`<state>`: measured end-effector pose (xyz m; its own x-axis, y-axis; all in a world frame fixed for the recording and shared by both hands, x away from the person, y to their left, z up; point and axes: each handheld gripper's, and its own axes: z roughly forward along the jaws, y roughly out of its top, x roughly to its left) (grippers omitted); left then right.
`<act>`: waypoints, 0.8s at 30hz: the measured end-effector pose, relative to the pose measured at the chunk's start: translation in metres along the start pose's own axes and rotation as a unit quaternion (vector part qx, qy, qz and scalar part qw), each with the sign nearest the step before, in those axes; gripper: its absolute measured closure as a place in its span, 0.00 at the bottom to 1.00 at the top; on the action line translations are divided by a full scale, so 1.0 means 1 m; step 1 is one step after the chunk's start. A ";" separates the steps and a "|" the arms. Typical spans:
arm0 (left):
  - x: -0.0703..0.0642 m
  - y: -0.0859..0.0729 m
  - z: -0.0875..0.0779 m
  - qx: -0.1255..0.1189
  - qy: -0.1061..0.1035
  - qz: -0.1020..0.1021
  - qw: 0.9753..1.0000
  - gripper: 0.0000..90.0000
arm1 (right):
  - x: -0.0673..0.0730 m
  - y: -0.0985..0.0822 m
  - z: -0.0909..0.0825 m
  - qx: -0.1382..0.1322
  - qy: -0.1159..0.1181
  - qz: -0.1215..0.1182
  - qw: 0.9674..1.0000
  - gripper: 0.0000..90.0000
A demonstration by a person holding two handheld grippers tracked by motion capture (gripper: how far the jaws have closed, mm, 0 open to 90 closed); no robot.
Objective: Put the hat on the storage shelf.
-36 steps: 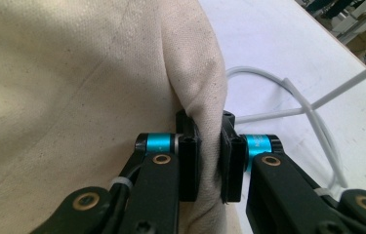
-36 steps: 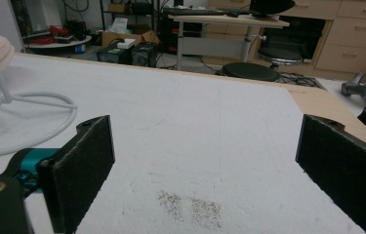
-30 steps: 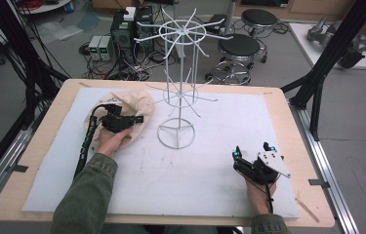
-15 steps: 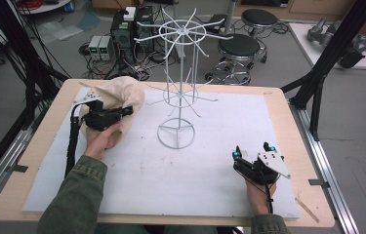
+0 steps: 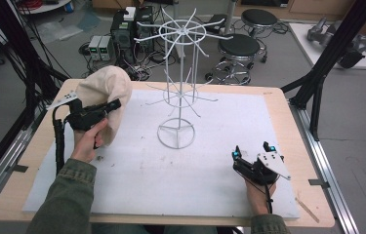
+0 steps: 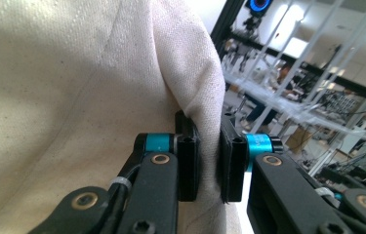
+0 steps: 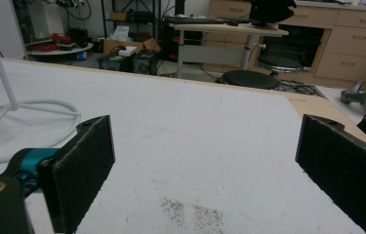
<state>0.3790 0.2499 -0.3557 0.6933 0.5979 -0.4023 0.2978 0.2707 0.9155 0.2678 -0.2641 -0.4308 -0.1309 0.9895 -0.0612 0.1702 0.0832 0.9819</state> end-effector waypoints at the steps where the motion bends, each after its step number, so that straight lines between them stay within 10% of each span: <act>1: -0.002 0.003 -0.002 -0.008 -0.003 0.000 1.000 0.90 | 0.000 0.000 0.000 0.001 0.000 0.000 1.000 0.07; 24: -0.059 0.064 -0.039 -0.067 -0.036 0.049 0.996 0.90 | 0.001 0.002 -0.006 -0.018 -0.001 0.012 1.000 0.08</act>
<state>0.3320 0.2612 -0.2740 0.7613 0.5725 -0.3046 0.1387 0.3150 0.9389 0.2620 -0.2632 -0.4275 -0.1244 0.9915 -0.0371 0.1382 0.0543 0.9889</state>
